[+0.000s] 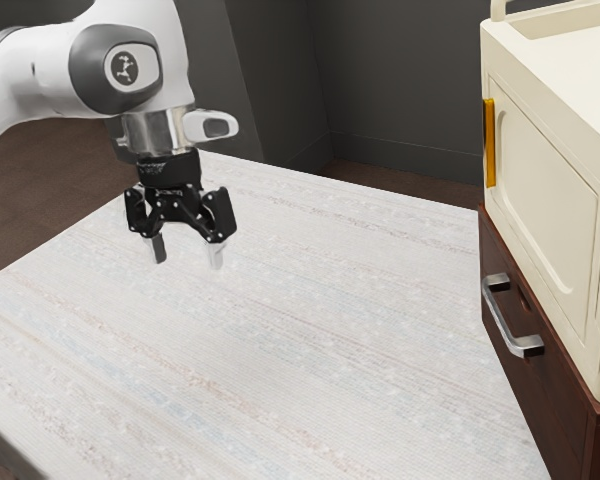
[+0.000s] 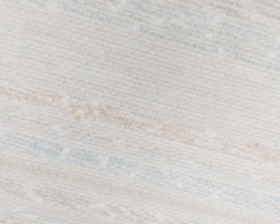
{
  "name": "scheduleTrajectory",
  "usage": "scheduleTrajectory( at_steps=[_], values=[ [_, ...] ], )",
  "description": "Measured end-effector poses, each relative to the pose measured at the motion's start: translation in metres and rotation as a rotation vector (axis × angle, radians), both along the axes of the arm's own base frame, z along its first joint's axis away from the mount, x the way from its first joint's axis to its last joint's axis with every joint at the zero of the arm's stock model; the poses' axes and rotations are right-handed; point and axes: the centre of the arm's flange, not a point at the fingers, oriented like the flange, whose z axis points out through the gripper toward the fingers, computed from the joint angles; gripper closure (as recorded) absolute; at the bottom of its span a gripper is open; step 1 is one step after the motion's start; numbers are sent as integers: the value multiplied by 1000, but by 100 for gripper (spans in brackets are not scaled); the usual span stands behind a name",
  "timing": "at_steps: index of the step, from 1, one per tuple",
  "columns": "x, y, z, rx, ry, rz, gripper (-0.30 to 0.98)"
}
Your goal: Pull the drawer handle with one arm to open the drawer
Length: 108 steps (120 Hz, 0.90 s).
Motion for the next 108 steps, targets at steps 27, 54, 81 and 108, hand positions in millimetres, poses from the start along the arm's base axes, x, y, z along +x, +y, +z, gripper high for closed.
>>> scheduleTrajectory(
  at_steps=[27,54,81,108],
  values=[
    [13,1,5,-25,-103,-63,0],
    [-24,-50,140,-13,-378,-164,0],
    [-40,-249,136,-45,-353,-237,0],
    [-30,-243,116,-20,-278,114,0]
  ],
)
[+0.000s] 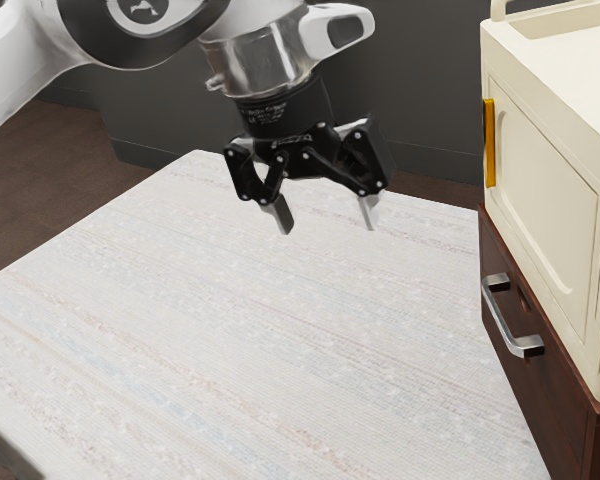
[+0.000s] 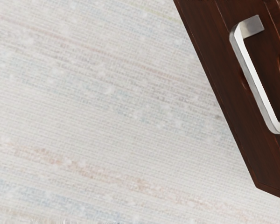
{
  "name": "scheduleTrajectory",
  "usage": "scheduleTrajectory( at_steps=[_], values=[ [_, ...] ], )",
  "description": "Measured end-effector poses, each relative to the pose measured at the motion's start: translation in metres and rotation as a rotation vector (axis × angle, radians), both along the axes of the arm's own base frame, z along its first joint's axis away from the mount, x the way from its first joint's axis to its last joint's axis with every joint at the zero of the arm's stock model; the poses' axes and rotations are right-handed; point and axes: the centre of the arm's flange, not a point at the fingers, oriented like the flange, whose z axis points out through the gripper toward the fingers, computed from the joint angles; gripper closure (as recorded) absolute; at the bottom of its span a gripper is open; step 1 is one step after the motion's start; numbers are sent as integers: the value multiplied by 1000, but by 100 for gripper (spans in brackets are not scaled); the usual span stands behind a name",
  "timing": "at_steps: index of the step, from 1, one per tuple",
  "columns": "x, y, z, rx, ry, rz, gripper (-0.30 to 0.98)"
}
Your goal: Pull the drawer handle with one arm to open the drawer
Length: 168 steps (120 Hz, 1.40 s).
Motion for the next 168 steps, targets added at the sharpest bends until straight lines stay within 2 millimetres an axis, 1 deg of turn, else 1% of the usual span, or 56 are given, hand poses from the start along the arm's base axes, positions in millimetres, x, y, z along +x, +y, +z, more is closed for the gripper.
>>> scheduleTrajectory(
  at_steps=[10,17,22,36,56,71,92,104,118,134,160,168],
  values=[
    [7,-6,-13,-3,28,97,0],
    [17,-8,-26,3,50,160,0],
    [22,-10,-32,12,56,202,0],
    [23,-29,-49,42,69,278,0],
    [32,-36,-81,60,86,390,0],
    [39,-46,-103,49,74,439,0],
    [46,-67,-117,13,26,458,0],
    [50,-68,-138,3,8,478,0],
    [51,-68,-140,-35,-46,501,0],
    [57,-64,-151,-84,-84,533,0],
    [61,-74,-159,-160,-136,551,0],
    [62,-76,-159,-177,-151,554,0]
  ],
)
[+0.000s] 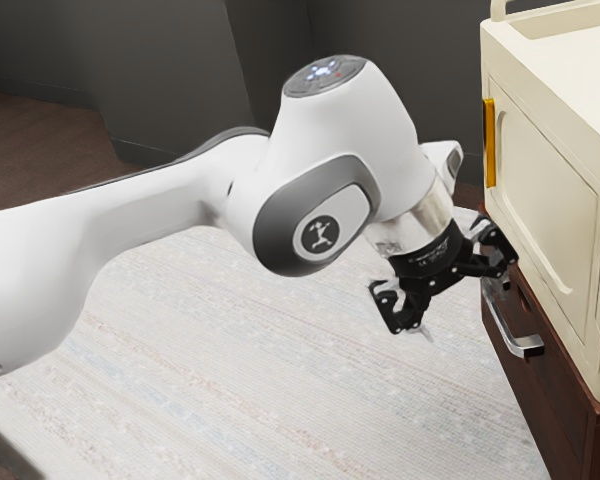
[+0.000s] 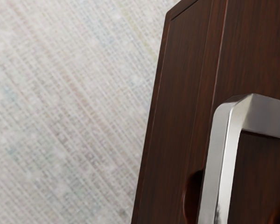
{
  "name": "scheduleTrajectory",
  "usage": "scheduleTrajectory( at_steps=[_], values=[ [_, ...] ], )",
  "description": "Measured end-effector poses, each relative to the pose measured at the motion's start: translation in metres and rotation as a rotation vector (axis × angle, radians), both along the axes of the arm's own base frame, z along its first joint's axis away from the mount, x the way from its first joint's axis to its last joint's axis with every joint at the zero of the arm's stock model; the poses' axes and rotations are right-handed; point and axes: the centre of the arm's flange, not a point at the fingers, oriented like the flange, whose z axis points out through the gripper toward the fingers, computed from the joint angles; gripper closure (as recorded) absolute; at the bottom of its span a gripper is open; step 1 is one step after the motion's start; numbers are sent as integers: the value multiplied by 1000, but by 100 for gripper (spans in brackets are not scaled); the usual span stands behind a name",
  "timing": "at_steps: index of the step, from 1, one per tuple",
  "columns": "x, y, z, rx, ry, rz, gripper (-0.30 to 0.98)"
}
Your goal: Pull the drawer handle with one arm to open the drawer
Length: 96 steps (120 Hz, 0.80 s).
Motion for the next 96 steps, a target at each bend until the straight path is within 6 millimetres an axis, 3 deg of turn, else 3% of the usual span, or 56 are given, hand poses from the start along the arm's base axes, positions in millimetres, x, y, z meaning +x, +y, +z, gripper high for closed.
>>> scheduleTrajectory(
  at_steps=[40,96],
  values=[
    [-1,6,-13,-30,-26,35,0],
    [-4,-1,-26,-32,-20,9,0]
  ],
)
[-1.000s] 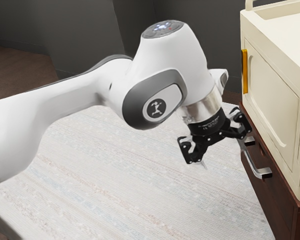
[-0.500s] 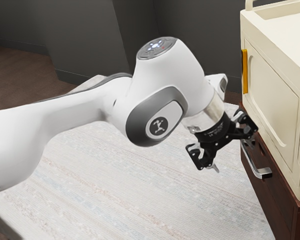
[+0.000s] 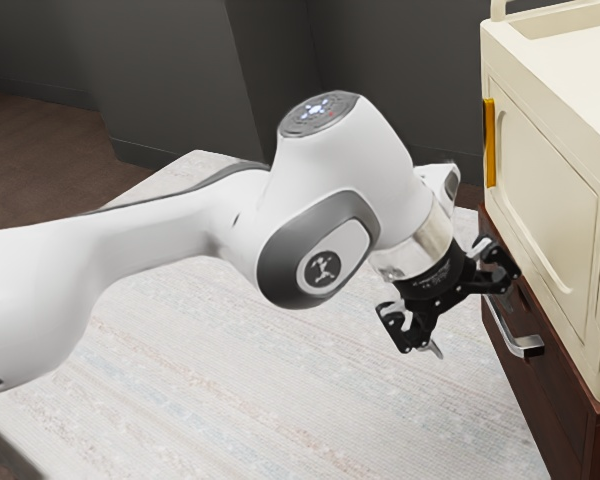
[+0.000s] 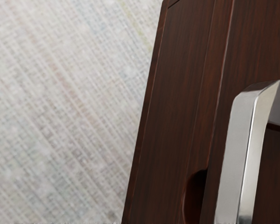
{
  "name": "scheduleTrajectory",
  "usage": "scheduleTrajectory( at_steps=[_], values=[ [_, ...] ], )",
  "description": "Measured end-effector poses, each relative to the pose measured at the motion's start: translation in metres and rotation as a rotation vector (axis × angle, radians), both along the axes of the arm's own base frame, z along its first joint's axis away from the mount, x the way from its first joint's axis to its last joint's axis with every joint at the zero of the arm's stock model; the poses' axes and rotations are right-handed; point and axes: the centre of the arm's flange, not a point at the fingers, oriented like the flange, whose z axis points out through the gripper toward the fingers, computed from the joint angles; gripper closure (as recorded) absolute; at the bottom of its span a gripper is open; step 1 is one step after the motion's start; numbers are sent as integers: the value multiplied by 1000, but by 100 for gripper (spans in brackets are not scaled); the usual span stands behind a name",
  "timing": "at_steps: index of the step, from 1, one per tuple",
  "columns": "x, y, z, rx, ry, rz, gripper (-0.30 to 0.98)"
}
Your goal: Pull the drawer handle with one arm to open the drawer
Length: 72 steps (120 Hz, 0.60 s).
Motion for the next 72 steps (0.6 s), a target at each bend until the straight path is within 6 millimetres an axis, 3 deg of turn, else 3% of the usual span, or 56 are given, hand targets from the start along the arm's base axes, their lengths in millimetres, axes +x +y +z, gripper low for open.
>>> scheduleTrajectory(
  at_steps=[22,72],
  values=[
    [-2,-7,-1,1,-1,-17,1],
    [-2,0,-4,20,24,-32,0]
  ],
)
